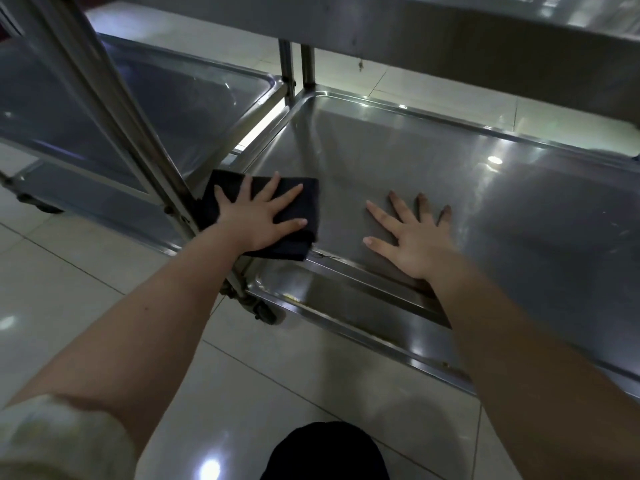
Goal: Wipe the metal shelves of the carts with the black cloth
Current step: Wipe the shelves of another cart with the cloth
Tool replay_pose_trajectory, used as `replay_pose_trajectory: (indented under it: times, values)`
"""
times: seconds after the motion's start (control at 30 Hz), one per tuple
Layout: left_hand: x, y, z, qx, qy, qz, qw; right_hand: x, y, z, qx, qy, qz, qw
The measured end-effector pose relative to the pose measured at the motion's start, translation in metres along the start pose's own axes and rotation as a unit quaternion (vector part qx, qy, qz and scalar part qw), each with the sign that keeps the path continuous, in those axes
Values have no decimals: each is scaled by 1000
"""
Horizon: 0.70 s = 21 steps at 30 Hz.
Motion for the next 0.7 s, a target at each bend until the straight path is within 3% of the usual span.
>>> replay_pose_trajectory:
  times: [0.2, 0.4, 0.7]
  values:
    - [-77, -48, 7, 3, -30, 79, 996, -3, 2, 0, 5, 15, 10, 1000]
    - [-2, -24, 2, -5, -39, 18, 999, -2, 2, -4, -24, 24, 6, 999]
    - [3, -21, 3, -25, -5, 9, 1000, -29, -22, -3, -26, 54, -4, 998]
Point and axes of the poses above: each hand's wrist, its own y-axis towards the middle knuckle, its own z-axis out of the palm, x = y × z, the point moved 8 cm from there along y, towards the middle knuckle, and after that the axes turned 7 degrees about y, right-handed, at the moved point
